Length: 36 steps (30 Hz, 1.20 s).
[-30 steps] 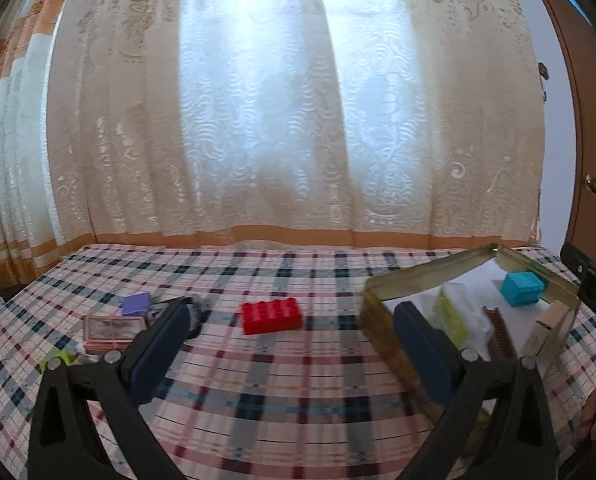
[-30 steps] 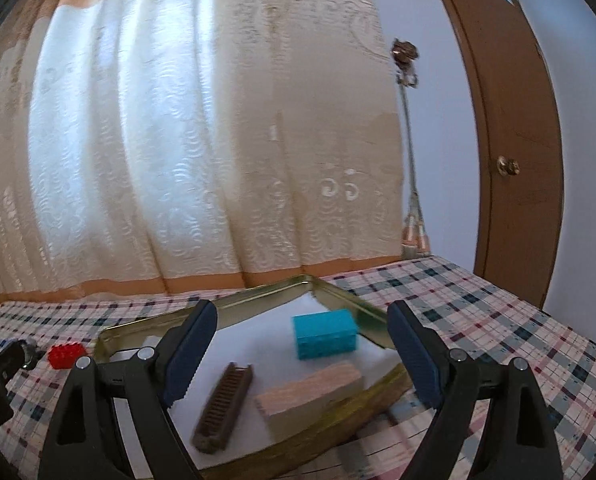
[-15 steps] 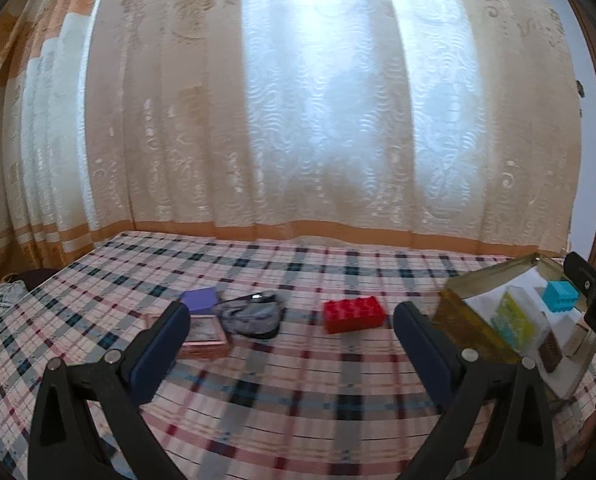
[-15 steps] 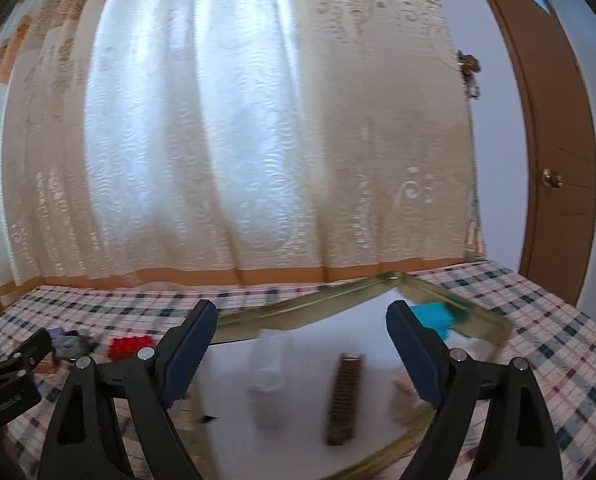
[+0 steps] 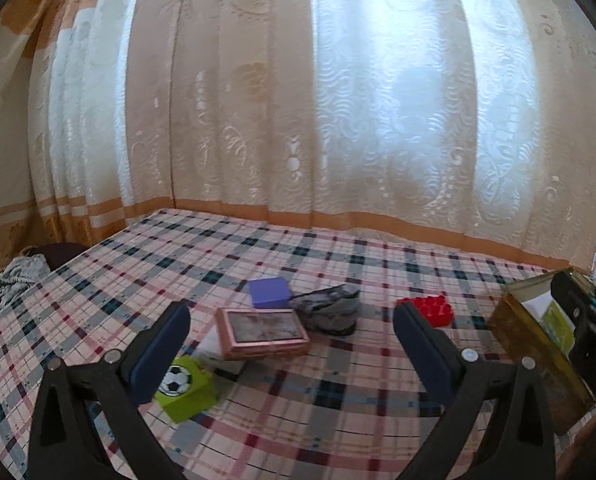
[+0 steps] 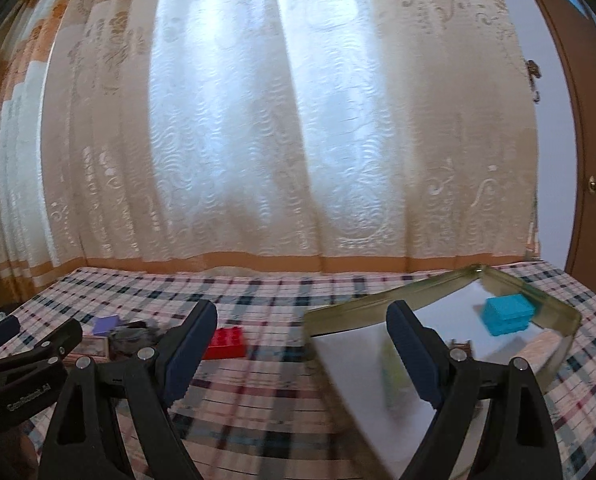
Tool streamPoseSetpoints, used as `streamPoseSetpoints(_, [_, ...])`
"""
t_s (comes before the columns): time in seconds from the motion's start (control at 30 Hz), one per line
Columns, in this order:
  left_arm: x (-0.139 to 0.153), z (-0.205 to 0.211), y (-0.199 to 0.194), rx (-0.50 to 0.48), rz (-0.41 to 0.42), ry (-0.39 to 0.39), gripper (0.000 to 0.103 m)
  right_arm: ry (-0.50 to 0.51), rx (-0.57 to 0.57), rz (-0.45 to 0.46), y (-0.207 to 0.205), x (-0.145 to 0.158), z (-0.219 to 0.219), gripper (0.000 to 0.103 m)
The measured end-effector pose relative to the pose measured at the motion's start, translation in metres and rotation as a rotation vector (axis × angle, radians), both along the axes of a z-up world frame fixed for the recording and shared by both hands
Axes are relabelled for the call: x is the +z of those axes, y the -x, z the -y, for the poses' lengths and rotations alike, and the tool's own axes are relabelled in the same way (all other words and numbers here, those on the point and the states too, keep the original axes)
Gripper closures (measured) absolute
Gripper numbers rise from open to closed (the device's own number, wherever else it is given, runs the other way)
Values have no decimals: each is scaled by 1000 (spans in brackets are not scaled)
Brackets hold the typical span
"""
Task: Organize rigid objects
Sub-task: 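Move the left gripper to the green soccer-ball block while the right approaches the red brick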
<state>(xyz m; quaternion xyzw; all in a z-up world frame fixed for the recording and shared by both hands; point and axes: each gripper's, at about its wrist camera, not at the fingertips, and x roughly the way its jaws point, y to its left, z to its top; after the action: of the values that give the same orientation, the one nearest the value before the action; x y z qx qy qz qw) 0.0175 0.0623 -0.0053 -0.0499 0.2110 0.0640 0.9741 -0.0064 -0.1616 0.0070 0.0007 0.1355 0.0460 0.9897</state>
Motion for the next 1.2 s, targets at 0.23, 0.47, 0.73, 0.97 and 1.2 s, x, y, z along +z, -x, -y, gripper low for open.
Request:
streamPoseSetpoints(0.23, [-3, -20, -5, 31, -24, 22, 0, -7, 36, -19, -6, -3, -26, 14])
streamPoseSetpoints(0.47, [-5, -33, -9, 55, -51, 37, 0, -2, 68, -20, -6, -3, -42, 14])
streamPoseSetpoints(0.73, [-8, -48, -5, 47, -92, -2, 0, 2, 96, -11, 0, -2, -43, 14])
streamPoseSetpoints(0.97, [-13, -100, 15, -10, -121, 38, 0, -3, 133, -33, 1, -3, -45, 14])
streamPoseSetpoints(1.2, [-17, -96, 10, -93, -167, -3, 0, -40, 175, -88, -4, -6, -44, 14])
